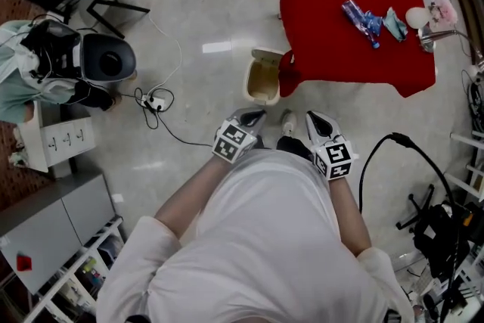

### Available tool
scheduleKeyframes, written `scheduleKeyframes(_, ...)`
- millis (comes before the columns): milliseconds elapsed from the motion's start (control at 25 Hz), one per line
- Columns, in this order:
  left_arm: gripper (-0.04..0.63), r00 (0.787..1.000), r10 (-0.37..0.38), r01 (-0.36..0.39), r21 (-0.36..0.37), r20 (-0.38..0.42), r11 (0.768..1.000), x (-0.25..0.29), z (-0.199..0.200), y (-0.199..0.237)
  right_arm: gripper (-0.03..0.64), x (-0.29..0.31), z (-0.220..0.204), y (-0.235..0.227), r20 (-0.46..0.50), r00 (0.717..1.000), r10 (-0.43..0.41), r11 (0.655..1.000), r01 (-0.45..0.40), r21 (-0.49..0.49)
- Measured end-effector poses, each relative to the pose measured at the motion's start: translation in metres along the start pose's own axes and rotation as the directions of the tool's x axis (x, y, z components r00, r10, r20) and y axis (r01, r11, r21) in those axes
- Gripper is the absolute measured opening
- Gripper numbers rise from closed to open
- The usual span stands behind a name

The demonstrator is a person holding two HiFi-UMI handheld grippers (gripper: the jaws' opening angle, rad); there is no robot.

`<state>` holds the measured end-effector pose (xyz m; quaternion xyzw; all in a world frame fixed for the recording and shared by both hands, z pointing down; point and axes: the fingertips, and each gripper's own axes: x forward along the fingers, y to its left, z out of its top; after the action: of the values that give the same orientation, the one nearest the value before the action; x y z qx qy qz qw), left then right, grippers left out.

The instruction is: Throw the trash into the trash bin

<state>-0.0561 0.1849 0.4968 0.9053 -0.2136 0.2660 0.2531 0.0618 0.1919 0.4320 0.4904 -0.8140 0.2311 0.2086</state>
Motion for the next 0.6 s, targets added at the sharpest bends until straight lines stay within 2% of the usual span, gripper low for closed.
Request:
scheduleKeyframes(160,0.005,1.000,-0.008,0.008,0.001,0.019,1.000,0.000,0.010,0.006,0.002,0.002,0.004,-0.009,0.014,0.999,-0.051,0.999,0.051,-0.004)
scheduleKeyframes(360,0.005,0.999,0.026,-0.026,-0.008,-0.024,1.000,-0.003,0.026,0.010,0.002,-0.001,0.010,-0.036,0.035,0.995,-0.096,0.995,0.095,0.031)
scheduleKeyframes(600,0.005,0.998,0.053,-0.052,-0.024,0.043,0.998,0.016,0.068,0.010,0.002,0.001,0.028,-0.080,0.059,0.994,-0.095,0.995,0.093,0.040)
